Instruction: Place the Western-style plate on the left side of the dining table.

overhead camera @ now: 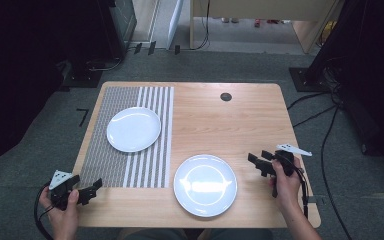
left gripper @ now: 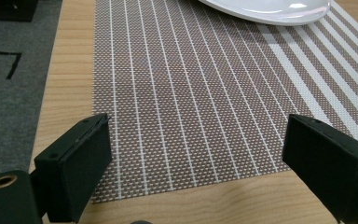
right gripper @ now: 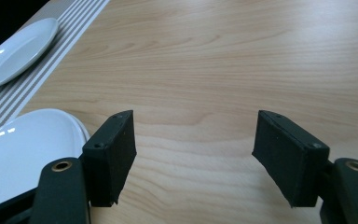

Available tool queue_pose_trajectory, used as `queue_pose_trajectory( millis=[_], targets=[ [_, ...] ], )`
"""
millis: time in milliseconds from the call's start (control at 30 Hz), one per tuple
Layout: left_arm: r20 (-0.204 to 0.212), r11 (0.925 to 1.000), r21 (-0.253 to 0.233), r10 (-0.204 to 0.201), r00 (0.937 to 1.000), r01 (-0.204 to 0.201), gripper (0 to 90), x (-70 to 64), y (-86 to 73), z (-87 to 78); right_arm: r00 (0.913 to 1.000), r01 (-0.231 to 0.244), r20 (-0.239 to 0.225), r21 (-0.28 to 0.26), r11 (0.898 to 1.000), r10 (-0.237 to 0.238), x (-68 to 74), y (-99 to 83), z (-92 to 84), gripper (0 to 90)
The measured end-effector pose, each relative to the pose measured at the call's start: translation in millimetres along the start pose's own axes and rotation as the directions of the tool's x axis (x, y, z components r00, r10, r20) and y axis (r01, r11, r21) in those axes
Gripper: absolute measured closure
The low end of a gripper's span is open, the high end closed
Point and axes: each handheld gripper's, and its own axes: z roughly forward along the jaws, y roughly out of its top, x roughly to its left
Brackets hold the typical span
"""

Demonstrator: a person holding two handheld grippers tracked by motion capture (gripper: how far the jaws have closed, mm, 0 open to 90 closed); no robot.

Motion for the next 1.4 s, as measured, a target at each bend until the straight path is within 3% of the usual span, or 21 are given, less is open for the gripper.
queue_pose_trajectory(
  millis=[200,733,900,1067,1167,1400],
  targets=[
    [-0.031,0.9980,0.003,0.063,0.9975,-0.063,8.2,-3.7,-3.2,-2.4,0.9998,-0.009,0.018,-0.007,1.000,0.009,-12.5,-10.1,-19.1,29.1],
    [-0.049,0.9946,0.057,0.089,0.9948,-0.086,8.2,-8.4,-4.7,5.7,0.9923,-0.081,0.091,-0.045,0.996,0.085,-53.8,-38.4,-81.7,28.7],
    [-0.070,0.9918,0.070,0.112,0.9912,-0.107,8.2,-11.4,-4.6,7.0,0.9895,-0.074,0.121,-0.040,0.996,0.078,-59.2,-46.2,-91.5,28.3],
    [-0.105,0.9863,0.090,0.147,0.9835,-0.138,8.2,-16.4,-4.8,9.4,0.9830,-0.066,0.169,-0.036,0.997,0.071,-65.5,-54.0,-106.0,27.6],
    [-0.110,0.9863,0.092,0.147,0.9830,-0.137,8.2,-17.3,-4.8,9.7,0.9780,-0.071,0.194,-0.034,0.997,0.077,-67.1,-57.7,-110.3,27.5],
    [-0.110,0.9862,0.092,0.148,0.9829,-0.138,8.2,-17.5,-4.9,9.7,0.9766,-0.068,0.203,-0.023,0.997,0.071,-65.3,-64.3,-108.9,26.8]
  ],
)
